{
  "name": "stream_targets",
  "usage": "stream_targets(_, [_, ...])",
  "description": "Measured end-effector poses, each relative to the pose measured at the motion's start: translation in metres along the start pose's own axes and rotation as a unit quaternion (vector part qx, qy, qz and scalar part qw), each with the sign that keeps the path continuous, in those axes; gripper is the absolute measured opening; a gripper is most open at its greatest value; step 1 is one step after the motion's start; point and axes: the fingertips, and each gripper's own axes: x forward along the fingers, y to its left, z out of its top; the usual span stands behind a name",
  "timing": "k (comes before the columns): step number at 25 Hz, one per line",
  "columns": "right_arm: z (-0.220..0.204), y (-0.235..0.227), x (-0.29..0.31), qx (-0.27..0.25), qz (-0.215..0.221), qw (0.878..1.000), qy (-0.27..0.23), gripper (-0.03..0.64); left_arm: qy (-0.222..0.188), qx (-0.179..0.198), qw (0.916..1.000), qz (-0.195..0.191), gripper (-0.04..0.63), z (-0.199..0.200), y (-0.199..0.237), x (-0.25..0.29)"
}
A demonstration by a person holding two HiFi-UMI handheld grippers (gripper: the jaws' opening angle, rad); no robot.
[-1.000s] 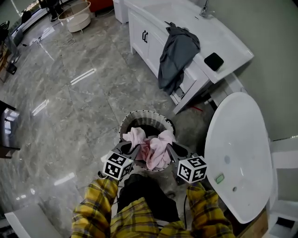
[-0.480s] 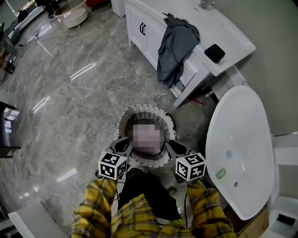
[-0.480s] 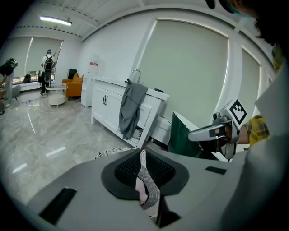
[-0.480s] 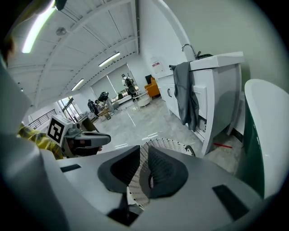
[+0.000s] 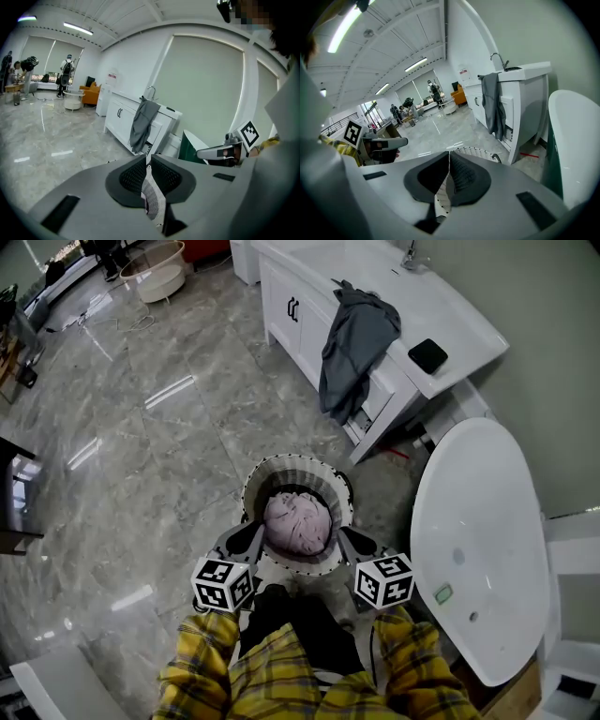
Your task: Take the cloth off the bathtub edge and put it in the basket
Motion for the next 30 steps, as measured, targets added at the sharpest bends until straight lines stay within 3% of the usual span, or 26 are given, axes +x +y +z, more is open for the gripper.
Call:
stream_targets(10, [0.013,0.027,-0.031,-0.019,-0.009,0.999,-0.029,0.026,-0.052,-0.024,0.9984,0.001,0.046,0.018,-0.02,-0.043])
stream_targets(30, [0.006,0.047,-0.043,0.003,-0.018,0.999,-0.049,0.026,-0.053,-0.023,0.9983,0.005,0.046,0.008,-0.017,-0.07])
